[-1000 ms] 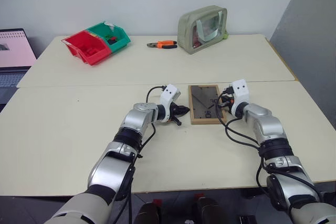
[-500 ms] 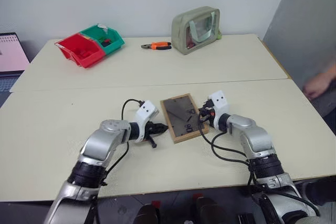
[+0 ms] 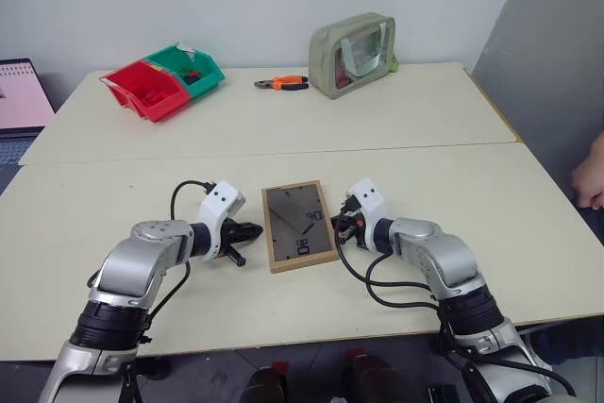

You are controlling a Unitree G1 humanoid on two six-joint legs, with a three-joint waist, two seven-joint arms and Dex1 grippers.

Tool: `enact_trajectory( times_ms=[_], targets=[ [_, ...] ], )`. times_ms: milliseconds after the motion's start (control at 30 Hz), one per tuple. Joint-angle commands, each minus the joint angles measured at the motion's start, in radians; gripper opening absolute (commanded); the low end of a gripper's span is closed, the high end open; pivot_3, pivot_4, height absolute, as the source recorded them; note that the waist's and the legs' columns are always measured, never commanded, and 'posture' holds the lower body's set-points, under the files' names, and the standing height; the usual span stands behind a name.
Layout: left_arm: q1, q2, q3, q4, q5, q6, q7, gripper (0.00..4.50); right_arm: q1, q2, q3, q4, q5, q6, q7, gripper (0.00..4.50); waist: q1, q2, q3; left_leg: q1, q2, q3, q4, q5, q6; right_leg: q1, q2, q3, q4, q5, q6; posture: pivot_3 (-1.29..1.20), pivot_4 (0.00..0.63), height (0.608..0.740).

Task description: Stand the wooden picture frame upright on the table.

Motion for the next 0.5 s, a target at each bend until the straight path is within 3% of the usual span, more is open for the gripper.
enact_trajectory(
  times_ms=[33, 300, 500],
  targets=[
    [-0.010, 0.005, 0.016, 0.044, 0.020, -0.008, 0.044, 0.07, -0.013, 0.004, -0.009, -0.054, 0.041, 0.010, 0.025, 0.00, 0.000, 0.000, 0.000, 0.000, 0.000, 0.000, 0.000, 0.000, 0.000, 0.000, 0.000, 0.000, 0.000, 0.000, 0.000, 0.00, 0.150, 0.740],
    [-0.054, -0.012, -0.008, 0.112, 0.029, -0.053, 0.058, 0.07, 0.011, -0.024, -0.001, -0.095, 0.057, 0.020, 0.035, 0.00, 0.004, 0.000, 0.000, -0.001, 0.000, 0.000, 0.000, 0.000, 0.000, 0.000, 0.000, 0.000, 0.000, 0.000, 0.000, 0.00, 0.150, 0.740],
    [-0.019, 0.056, 0.026, 0.091, 0.011, -0.069, 0.015, 0.07, 0.003, -0.094, -0.024, -0.084, 0.029, -0.032, 0.024, 0.00, 0.002, 0.000, 0.000, -0.001, 0.000, 0.000, 0.000, 0.000, 0.000, 0.000, 0.000, 0.000, 0.000, 0.000, 0.000, 0.00, 0.150, 0.740]
  ],
)
